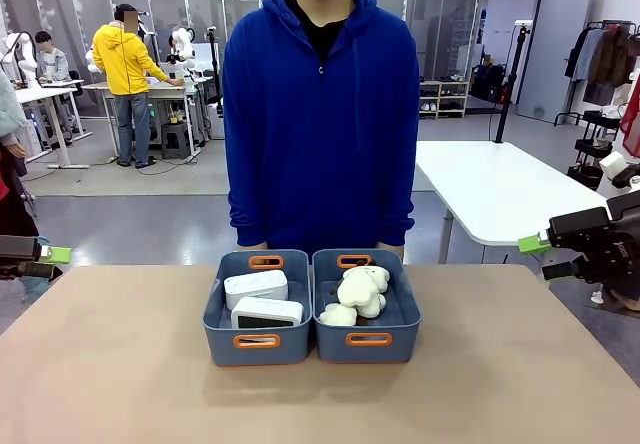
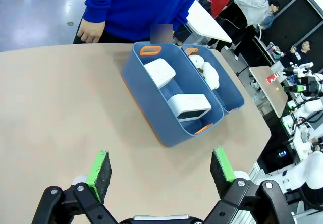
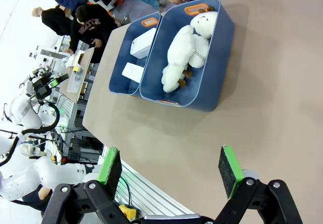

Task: Sort the digital clocks into the basket.
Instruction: Pick up the Digital clock from the table and place it into the empty Plastic storage basket.

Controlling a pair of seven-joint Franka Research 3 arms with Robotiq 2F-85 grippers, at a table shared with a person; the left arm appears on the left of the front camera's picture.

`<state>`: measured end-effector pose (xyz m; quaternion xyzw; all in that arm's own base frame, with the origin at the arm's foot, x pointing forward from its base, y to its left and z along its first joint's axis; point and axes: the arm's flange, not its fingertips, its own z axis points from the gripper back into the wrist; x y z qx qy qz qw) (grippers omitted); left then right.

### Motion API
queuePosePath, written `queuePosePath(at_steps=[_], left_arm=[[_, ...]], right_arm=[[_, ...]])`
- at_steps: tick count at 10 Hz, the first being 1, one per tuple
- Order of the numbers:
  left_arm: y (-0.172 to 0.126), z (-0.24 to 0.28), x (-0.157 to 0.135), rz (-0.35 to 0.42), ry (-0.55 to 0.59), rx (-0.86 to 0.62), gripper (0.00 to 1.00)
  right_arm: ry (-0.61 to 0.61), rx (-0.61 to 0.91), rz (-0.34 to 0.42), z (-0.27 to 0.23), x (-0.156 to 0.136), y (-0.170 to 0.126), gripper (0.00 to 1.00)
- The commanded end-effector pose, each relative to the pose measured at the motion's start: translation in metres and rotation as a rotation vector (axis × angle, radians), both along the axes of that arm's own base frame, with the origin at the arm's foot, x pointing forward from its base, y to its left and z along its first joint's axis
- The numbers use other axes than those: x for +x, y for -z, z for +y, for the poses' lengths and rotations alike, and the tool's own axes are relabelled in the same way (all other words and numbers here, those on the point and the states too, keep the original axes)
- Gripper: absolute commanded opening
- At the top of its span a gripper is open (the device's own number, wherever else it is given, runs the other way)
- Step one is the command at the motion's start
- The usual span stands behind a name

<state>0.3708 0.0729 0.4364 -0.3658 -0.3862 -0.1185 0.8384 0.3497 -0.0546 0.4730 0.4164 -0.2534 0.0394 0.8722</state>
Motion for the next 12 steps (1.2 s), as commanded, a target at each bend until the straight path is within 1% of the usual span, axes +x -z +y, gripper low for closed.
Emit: queuePosePath(at_steps=[1, 12], left_arm=[[-0.0009, 0.0006, -0.0023, 0.022, 0.005, -0.005, 1.00], [-0.0009, 0.0006, -0.0023, 0.022, 0.005, -0.005, 1.00]], right_arm=[[-0.004, 0.013, -0.014, 0.0001, 0.0018, 0.0006, 0.98], [-0.004, 0.013, -0.014, 0.0001, 0.0018, 0.0006, 0.98]])
